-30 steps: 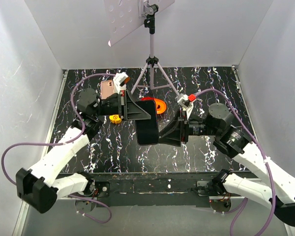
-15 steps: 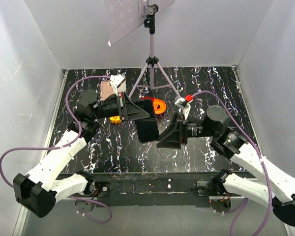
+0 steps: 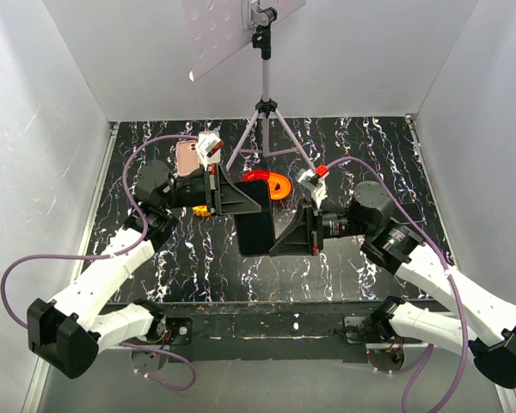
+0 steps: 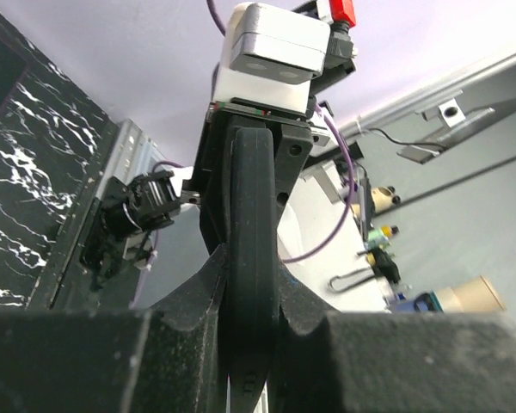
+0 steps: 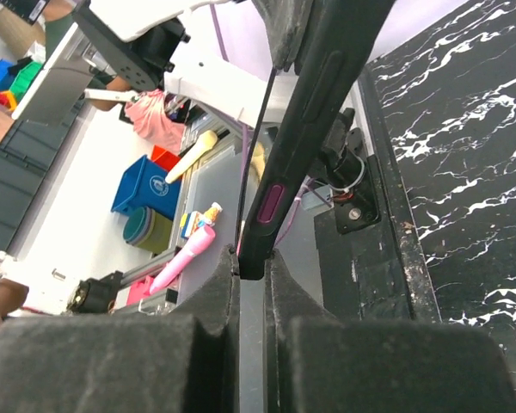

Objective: Take the phone out of the phone case
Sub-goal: Remove the phone case from the phone.

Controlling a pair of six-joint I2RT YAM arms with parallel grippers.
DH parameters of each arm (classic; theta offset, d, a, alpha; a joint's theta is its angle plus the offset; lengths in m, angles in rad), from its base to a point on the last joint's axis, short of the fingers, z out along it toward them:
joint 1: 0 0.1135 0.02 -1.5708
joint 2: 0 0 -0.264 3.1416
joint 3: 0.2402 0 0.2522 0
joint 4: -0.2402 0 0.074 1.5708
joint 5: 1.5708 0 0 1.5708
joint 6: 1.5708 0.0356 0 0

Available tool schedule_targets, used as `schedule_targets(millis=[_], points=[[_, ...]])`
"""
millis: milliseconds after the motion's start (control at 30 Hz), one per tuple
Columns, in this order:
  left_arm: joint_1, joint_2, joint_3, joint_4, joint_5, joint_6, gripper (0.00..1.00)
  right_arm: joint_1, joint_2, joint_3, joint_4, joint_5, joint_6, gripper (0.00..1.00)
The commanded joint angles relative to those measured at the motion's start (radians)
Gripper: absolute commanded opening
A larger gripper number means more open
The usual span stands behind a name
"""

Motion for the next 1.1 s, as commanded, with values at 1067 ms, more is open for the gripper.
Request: schedule_targets(millis=[1067], points=[[-0.006, 0.031, -0.157, 0.552, -0.165, -0.571, 0.0, 0.32, 0.052, 0.239, -0.307, 1.117, -0.293, 0.01]])
